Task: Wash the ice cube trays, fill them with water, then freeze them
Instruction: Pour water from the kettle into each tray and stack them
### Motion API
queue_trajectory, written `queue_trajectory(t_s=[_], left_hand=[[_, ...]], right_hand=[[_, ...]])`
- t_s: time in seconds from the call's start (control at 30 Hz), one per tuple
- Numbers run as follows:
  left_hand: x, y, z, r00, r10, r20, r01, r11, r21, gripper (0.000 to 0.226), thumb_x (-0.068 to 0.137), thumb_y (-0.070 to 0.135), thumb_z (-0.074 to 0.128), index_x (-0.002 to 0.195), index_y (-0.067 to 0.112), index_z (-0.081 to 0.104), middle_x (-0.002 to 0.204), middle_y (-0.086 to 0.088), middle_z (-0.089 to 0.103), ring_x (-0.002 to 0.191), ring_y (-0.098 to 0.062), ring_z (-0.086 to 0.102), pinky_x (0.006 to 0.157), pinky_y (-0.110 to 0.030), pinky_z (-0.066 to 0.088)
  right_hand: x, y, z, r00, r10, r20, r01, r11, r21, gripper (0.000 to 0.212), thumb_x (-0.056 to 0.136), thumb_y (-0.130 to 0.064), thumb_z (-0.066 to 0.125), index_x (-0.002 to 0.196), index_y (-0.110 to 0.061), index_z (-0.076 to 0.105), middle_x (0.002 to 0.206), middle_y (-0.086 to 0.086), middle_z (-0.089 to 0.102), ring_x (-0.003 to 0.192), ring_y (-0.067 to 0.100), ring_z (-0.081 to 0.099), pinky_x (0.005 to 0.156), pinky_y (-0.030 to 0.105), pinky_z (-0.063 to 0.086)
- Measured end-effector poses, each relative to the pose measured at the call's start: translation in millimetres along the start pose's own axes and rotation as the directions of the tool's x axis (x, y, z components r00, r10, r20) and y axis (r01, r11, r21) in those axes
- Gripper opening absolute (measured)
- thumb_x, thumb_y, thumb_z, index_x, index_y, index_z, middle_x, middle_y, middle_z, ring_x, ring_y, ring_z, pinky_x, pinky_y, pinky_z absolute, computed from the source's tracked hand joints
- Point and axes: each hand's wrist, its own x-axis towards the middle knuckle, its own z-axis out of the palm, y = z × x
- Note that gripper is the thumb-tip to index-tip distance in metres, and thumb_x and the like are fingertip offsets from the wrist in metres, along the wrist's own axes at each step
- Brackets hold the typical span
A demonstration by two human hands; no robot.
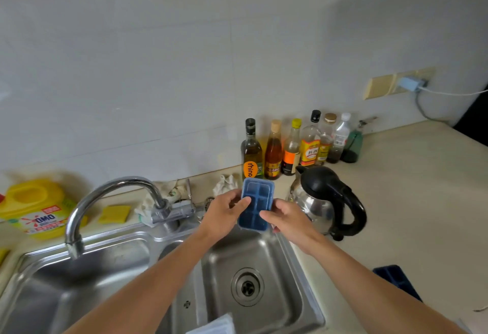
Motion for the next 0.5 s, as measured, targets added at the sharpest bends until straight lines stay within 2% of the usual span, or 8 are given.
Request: queue_trajectory(t_s=[0.07,0.17,0.23,0.33,0.43,0.5], left_hand=[[-1,12,25,0.999,-0.013,-0.038,0.012,0.999,-0.043,0.020,0.102,0.030,0.057,0.112,0.019,0.070,0.101,0.005,0.076,0.095,-0.009,0.071,0.087,-0.034,0.058],[-2,40,73,0.996,-0.047,-0.072,0.034,0.984,-0.173,0.018,0.102,0.029,0.058,0.095,0.018,0.071,0.092,0.002,0.074,0.092,-0.018,0.071,0.085,-0.046,0.057],[1,59,109,0.995,-0.078,-0.061,0.060,0.965,-0.254,0.020,0.101,0.030,0.059,0.097,0.014,0.070,0.093,-0.001,0.073,0.095,-0.025,0.071,0.086,-0.048,0.058],[2,86,164,0.994,-0.110,-0.004,0.102,0.939,-0.328,0.030,0.100,0.036,0.058,0.107,0.009,0.068,0.095,-0.003,0.075,0.092,-0.022,0.074,0.076,-0.036,0.063],[2,102,212,0.987,-0.127,0.098,0.149,0.952,-0.266,0.026,0.103,0.040,0.053,0.109,0.019,0.067,0.093,0.001,0.078,0.085,-0.016,0.076,0.068,-0.026,0.060],[0,102,238,0.976,-0.161,0.144,0.188,0.963,-0.194,0.022,0.103,0.039,0.053,0.106,0.022,0.067,0.093,0.001,0.078,0.084,-0.015,0.076,0.068,-0.027,0.061]], right_hand=[[-11,5,-24,1.000,0.007,-0.011,-0.007,1.000,0.028,0.010,0.098,-0.024,0.064,0.106,-0.021,0.070,0.091,-0.005,0.077,0.074,0.003,0.069,0.060,0.018,0.052],[-29,11,-68,0.999,0.047,-0.023,-0.045,0.994,0.097,0.012,0.099,-0.026,0.064,0.107,-0.021,0.071,0.095,0.004,0.076,0.076,0.012,0.067,0.060,0.024,0.053],[-42,16,-104,0.995,0.077,-0.059,-0.069,0.989,0.128,0.009,0.099,-0.029,0.064,0.107,-0.028,0.070,0.095,0.000,0.076,0.077,0.012,0.069,0.059,0.024,0.054],[-61,29,-160,0.980,0.125,-0.152,-0.100,0.982,0.157,0.016,0.098,-0.033,0.065,0.113,-0.027,0.063,0.102,0.004,0.074,0.074,0.017,0.070,0.058,0.028,0.053],[-80,52,-212,0.957,0.155,-0.246,-0.110,0.976,0.188,0.017,0.099,-0.032,0.064,0.109,-0.019,0.062,0.100,0.014,0.073,0.060,0.017,0.064,0.053,0.030,0.050],[-91,72,-242,0.942,0.182,-0.281,-0.132,0.973,0.188,0.013,0.101,-0.028,0.062,0.108,-0.017,0.062,0.099,0.017,0.071,0.060,0.019,0.062,0.053,0.031,0.049]])
